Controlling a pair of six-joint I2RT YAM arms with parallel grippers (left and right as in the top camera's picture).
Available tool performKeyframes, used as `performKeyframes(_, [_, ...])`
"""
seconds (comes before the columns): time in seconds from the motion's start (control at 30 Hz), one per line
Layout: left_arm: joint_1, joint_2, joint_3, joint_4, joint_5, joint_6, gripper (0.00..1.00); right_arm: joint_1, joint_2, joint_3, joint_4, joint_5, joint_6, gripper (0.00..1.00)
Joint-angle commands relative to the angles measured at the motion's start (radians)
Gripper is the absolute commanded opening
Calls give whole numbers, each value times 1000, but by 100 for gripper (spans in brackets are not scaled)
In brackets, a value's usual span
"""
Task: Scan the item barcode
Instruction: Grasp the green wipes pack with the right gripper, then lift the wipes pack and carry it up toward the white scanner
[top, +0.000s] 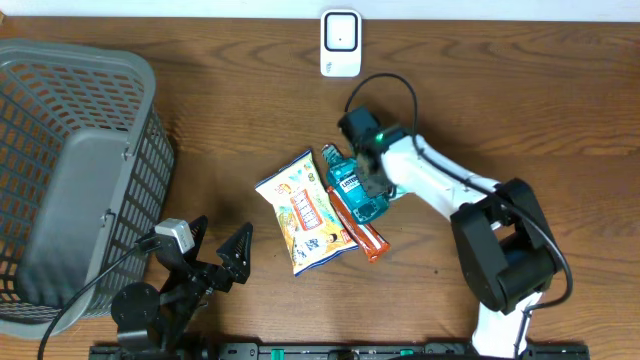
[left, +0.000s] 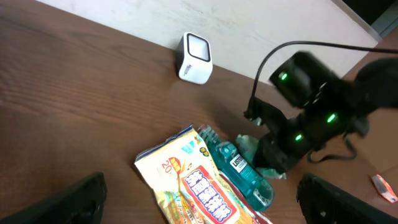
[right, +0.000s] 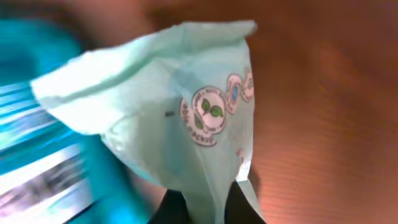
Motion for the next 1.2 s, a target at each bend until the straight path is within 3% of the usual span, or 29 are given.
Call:
performKeyframes(0.0, [3,-4,-2,1,13,2,98,-66,-59,74,-67,-508,-173,1])
performKeyframes(0.23, [3,-4,-2,1,13,2,98,-199,-80,76,-203,-953,-461,1])
performKeyframes(0.4, [3,-4,-2,1,12,2,98,-254,-80,76,-349,-1281,-822,1])
performKeyframes(0.57, [3,-4,-2,1,13,2,98,-253,-80,76,-573,-1354,-1254,1])
performKeyframes(0.73, [3,-4,-2,1,13,2,98,-238,-80,76,-730,-1368,-1535,1])
performKeyframes(0.87, [3,-4,-2,1,13,2,98,-233,-80,76,-798,-1368,-1645,1])
performKeyframes(1.17, [3,-4,-2,1,13,2,98,-233,-80,76,-801,-1368,-1650,1])
